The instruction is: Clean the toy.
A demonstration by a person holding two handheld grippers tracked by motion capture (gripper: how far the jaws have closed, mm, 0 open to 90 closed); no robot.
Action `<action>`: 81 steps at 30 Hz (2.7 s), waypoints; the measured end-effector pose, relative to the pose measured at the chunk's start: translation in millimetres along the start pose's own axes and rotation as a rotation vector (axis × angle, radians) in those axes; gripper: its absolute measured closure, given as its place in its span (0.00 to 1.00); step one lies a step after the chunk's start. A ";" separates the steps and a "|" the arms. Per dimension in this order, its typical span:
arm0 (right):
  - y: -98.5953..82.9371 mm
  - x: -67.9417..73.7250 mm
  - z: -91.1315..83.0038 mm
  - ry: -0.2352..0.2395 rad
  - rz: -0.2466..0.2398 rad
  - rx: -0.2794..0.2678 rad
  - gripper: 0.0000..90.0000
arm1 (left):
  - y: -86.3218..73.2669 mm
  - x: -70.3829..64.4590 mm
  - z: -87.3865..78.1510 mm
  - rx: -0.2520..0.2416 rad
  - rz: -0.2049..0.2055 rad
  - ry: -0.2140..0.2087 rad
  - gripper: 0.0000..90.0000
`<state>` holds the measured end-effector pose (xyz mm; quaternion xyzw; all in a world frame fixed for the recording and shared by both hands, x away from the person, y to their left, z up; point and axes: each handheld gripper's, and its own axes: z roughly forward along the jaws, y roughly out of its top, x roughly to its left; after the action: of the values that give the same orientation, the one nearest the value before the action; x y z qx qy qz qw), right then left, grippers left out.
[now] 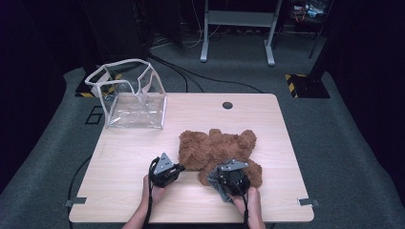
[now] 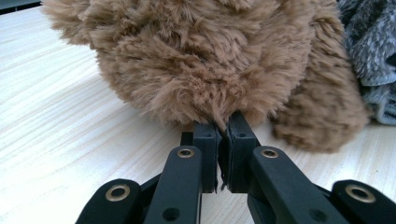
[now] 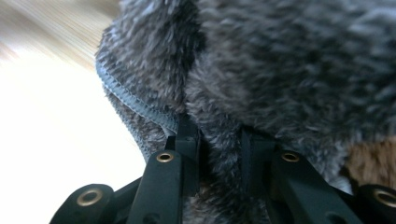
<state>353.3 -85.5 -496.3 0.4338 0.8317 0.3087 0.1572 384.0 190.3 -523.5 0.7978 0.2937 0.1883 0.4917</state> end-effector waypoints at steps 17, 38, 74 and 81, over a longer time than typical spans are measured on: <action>-10.3 -72.9 -63.6 -0.156 0.167 -0.148 0.82 | 0.1 -0.5 0.6 0.004 -0.005 0.001 0.94; -7.2 -150.7 -60.6 -0.384 0.254 -0.107 0.82 | 0.0 -1.9 1.5 0.042 -0.020 0.024 0.75; -11.5 -167.2 -53.7 -0.316 0.299 -0.111 0.81 | 32.7 -98.8 66.7 0.195 -0.087 0.051 0.31; -15.1 -168.9 -53.2 -0.315 0.303 -0.109 0.81 | 36.0 -99.9 77.3 0.220 -0.071 0.065 0.56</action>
<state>412.6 -250.4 -466.8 0.5878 0.7042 0.3016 0.2601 364.2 60.5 -526.8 0.8296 0.3563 0.1631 0.3978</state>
